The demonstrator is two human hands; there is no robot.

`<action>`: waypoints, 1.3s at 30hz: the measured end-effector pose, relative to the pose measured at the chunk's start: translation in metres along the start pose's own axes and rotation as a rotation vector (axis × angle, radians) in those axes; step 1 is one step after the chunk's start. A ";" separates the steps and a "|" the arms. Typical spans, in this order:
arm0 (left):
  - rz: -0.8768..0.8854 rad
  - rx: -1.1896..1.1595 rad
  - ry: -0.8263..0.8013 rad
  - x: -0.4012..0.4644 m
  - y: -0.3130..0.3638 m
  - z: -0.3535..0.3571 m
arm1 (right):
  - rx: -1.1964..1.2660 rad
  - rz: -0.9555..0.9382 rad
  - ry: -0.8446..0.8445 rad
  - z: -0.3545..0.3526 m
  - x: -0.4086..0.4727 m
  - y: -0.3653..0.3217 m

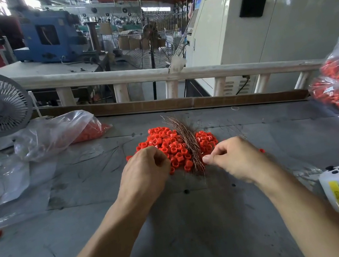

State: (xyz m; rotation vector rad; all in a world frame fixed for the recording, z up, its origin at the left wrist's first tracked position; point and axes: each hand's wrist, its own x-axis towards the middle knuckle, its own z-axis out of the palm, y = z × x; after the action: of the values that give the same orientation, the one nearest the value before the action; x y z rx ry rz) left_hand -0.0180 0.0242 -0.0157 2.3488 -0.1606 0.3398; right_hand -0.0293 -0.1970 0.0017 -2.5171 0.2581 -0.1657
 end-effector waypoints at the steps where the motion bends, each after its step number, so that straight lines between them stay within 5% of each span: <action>1: 0.008 0.000 -0.003 0.000 0.000 0.001 | -0.024 0.000 0.016 0.004 -0.001 -0.003; 7: 0.025 -0.010 -0.002 -0.001 0.001 0.001 | -0.019 0.029 0.083 0.013 -0.004 -0.013; 11: -0.016 -0.146 -0.008 0.000 0.009 -0.002 | 0.405 0.027 0.002 0.000 -0.007 -0.020; 15: -0.111 -0.539 -0.158 -0.002 0.019 -0.003 | 0.697 -0.062 -0.204 0.001 -0.023 -0.038; 22: -0.148 -0.873 -0.209 0.002 0.018 -0.010 | 0.457 -0.241 -0.210 0.007 -0.027 -0.039; 31: -0.107 -0.827 -0.183 0.005 0.010 -0.010 | 0.184 -0.301 -0.257 0.004 -0.029 -0.037; 39: -0.086 -0.805 -0.080 0.007 0.006 -0.008 | 0.180 -0.254 -0.222 0.000 -0.027 -0.033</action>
State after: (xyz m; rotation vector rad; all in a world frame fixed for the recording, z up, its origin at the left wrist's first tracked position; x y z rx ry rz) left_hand -0.0139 0.0256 -0.0043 1.5649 -0.1906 0.1022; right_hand -0.0503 -0.1642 0.0191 -2.3557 -0.1597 -0.0083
